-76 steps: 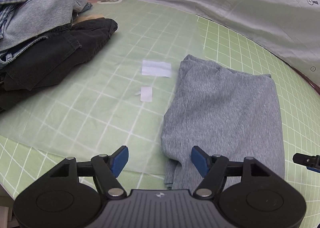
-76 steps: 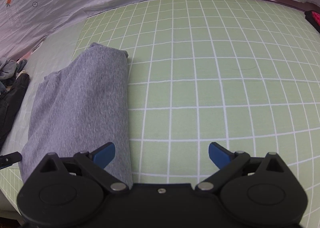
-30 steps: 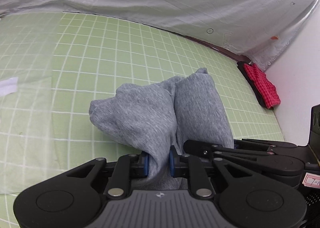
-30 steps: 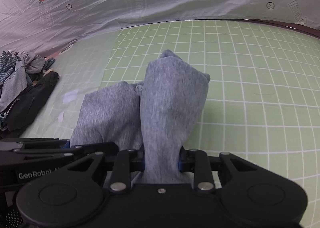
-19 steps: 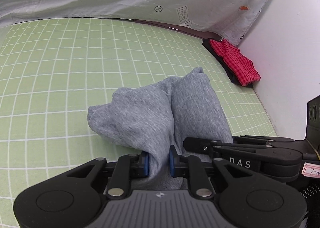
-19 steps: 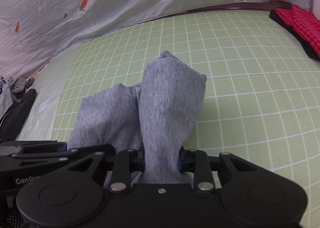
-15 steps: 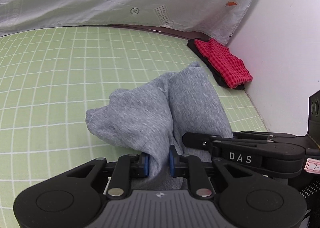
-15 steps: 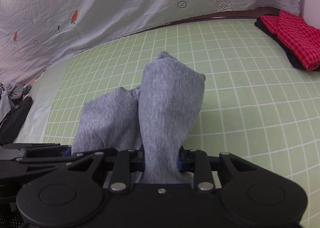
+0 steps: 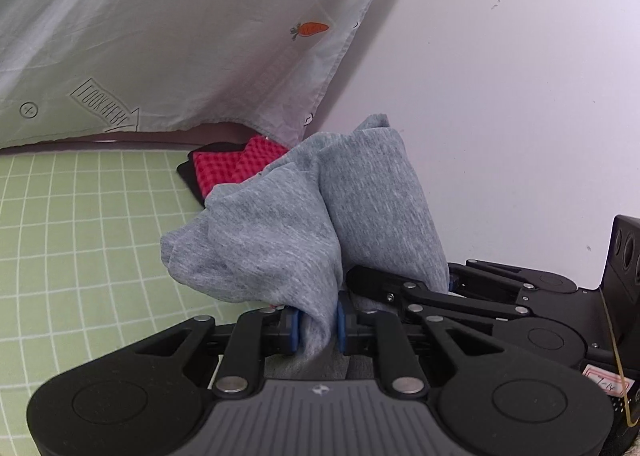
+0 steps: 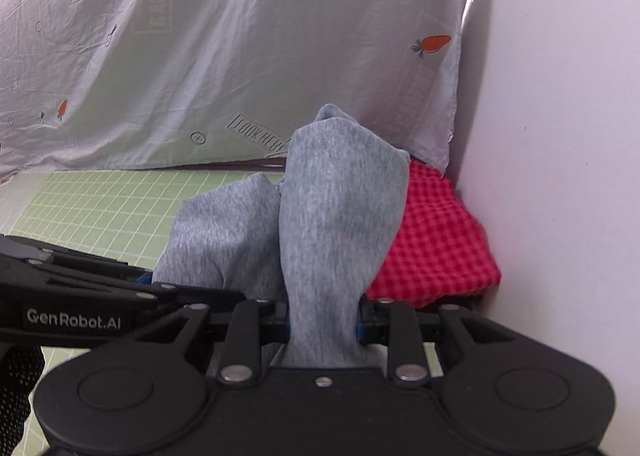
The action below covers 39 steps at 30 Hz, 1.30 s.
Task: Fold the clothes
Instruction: 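Grasp the folded sweatpants with both grippers and lift them toward the red cloth, then lower the sweatpants onto the red cloth and open both grippers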
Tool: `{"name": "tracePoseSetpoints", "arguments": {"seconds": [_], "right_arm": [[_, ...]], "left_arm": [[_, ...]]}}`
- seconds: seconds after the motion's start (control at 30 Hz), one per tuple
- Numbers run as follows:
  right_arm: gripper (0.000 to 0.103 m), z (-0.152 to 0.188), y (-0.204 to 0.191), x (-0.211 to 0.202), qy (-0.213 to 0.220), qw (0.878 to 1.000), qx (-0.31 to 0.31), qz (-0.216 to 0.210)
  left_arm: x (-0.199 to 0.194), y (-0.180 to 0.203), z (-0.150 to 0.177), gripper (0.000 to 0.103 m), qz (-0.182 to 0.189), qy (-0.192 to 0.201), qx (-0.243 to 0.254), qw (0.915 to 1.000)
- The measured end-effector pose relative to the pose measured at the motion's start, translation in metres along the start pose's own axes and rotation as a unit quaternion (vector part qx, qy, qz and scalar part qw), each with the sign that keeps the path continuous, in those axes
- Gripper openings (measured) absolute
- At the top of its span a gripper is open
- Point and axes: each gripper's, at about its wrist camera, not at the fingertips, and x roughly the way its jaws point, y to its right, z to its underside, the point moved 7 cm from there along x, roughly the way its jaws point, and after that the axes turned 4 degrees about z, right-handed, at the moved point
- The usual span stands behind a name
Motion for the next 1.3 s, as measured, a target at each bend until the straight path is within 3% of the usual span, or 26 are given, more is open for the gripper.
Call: {"name": "tracePoseSetpoints", "arguments": {"seconds": [0.2, 0.27, 0.3, 0.33, 0.4, 0.47, 0.53, 0.63, 0.73, 0.83, 0.9, 1.0, 1.07, 1.17, 1.3], "right_arm": [[0.028, -0.062, 0.060, 0.058, 0.040, 0.999, 0.003, 0.019], [0.046, -0.078, 0.076, 0.093, 0.043, 0.998, 0.007, 0.041], [0.060, -0.082, 0.081, 0.111, 0.044, 0.997, 0.004, 0.058], [0.069, -0.083, 0.085, 0.129, 0.042, 0.996, -0.002, 0.076], [0.070, -0.077, 0.085, 0.157, 0.030, 0.993, -0.024, 0.108], [0.070, -0.068, 0.082, 0.172, 0.025, 0.991, -0.030, 0.127], [0.075, -0.053, 0.079, 0.181, 0.020, 0.993, -0.015, 0.119], [0.077, -0.017, 0.078, 0.201, -0.035, 0.994, 0.019, 0.099], [0.081, 0.000, 0.081, 0.200, -0.053, 0.992, 0.032, 0.111], [0.096, -0.003, 0.080, 0.176, -0.039, 0.990, 0.063, 0.116], [0.097, -0.004, 0.078, 0.155, -0.022, 0.989, 0.085, 0.119], [0.098, -0.007, 0.073, 0.112, 0.018, 0.987, 0.115, 0.110], [0.098, -0.009, 0.068, 0.082, 0.044, 0.985, 0.134, 0.102], [0.100, -0.010, 0.057, 0.036, 0.071, 0.982, 0.147, 0.095], [0.103, 0.002, 0.031, -0.017, 0.070, 0.984, 0.131, 0.100]], "left_arm": [[0.068, -0.015, -0.087, 0.020, 0.000, 0.025, 0.019, 0.9995], [0.095, -0.037, -0.102, 0.032, -0.059, 0.033, 0.035, 0.9971], [0.107, -0.048, -0.109, 0.050, -0.089, 0.035, 0.042, 0.9945], [0.118, -0.063, -0.109, 0.069, -0.119, 0.029, 0.040, 0.9917], [0.139, -0.092, -0.109, 0.071, -0.175, 0.016, 0.034, 0.9838], [0.151, -0.110, -0.096, 0.071, -0.172, -0.007, 0.008, 0.9850], [0.161, -0.122, -0.078, 0.073, -0.174, -0.032, -0.008, 0.9842], [0.174, -0.137, -0.051, 0.073, -0.190, -0.068, -0.018, 0.9793], [0.160, -0.147, -0.043, 0.075, -0.181, -0.061, -0.030, 0.9811], [0.129, -0.138, -0.045, 0.086, -0.189, -0.031, 0.003, 0.9816], [0.102, -0.124, -0.050, 0.086, -0.193, 0.000, 0.032, 0.9806], [0.055, -0.096, -0.060, 0.099, -0.198, 0.059, 0.075, 0.9757], [0.019, -0.076, -0.065, 0.102, -0.196, 0.106, 0.099, 0.9698], [-0.036, -0.056, -0.062, 0.103, -0.185, 0.168, 0.098, 0.9634], [-0.090, -0.031, -0.041, 0.103, -0.154, 0.176, 0.079, 0.9690]]}}
